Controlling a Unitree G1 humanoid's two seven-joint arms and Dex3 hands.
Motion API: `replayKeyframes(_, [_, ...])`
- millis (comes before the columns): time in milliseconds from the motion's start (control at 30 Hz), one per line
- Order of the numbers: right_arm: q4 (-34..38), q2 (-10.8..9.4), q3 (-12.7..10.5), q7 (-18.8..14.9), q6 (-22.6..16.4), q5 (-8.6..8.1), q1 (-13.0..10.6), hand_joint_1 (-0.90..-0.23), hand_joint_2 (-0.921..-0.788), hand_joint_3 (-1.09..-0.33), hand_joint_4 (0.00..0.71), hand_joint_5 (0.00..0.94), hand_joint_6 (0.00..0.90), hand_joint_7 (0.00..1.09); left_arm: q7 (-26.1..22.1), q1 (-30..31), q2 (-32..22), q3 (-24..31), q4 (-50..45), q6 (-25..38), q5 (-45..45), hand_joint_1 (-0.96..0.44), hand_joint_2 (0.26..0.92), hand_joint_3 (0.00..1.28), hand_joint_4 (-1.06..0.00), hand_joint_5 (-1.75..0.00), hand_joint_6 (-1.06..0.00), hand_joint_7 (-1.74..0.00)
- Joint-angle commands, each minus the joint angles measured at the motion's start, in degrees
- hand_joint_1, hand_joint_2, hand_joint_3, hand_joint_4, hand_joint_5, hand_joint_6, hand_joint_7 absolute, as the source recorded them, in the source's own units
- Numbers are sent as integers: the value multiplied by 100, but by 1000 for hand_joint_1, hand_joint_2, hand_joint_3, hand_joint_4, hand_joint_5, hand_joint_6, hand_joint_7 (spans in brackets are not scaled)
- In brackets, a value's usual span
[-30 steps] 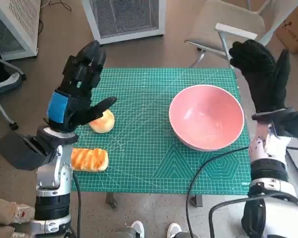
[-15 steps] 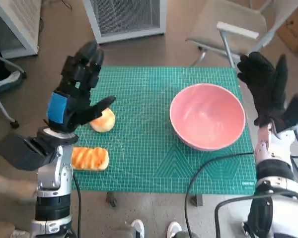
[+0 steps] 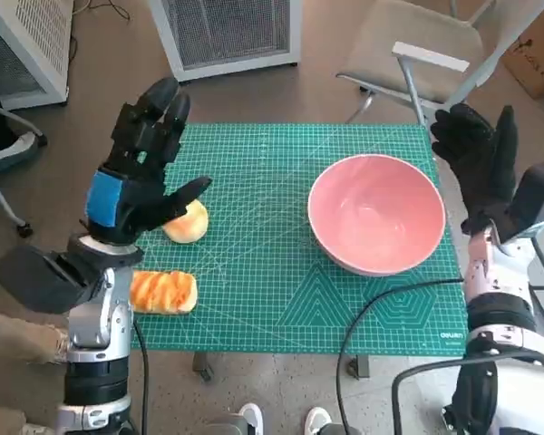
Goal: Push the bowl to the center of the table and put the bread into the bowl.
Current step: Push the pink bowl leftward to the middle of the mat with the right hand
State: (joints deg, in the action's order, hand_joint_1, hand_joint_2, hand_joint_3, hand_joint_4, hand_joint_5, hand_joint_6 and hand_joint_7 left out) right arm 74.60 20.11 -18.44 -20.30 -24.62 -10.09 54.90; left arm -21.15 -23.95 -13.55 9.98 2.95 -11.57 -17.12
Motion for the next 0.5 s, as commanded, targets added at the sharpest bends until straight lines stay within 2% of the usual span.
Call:
replayKeyframes(33, [104,-21,-44,59,138,57,-207,-525,-921,-824,175,1,161,266,37,57,-11,26,-112,42,-18,-282,910,199,-88,0,1,-483])
replayKeyframes(500, [108,-48,-98,-23,158,65,-257,-516,-921,-835,174,0,175,249,21,75,-6,24,-83,43,-22,-283,908,201,-90,-1,1,-487])
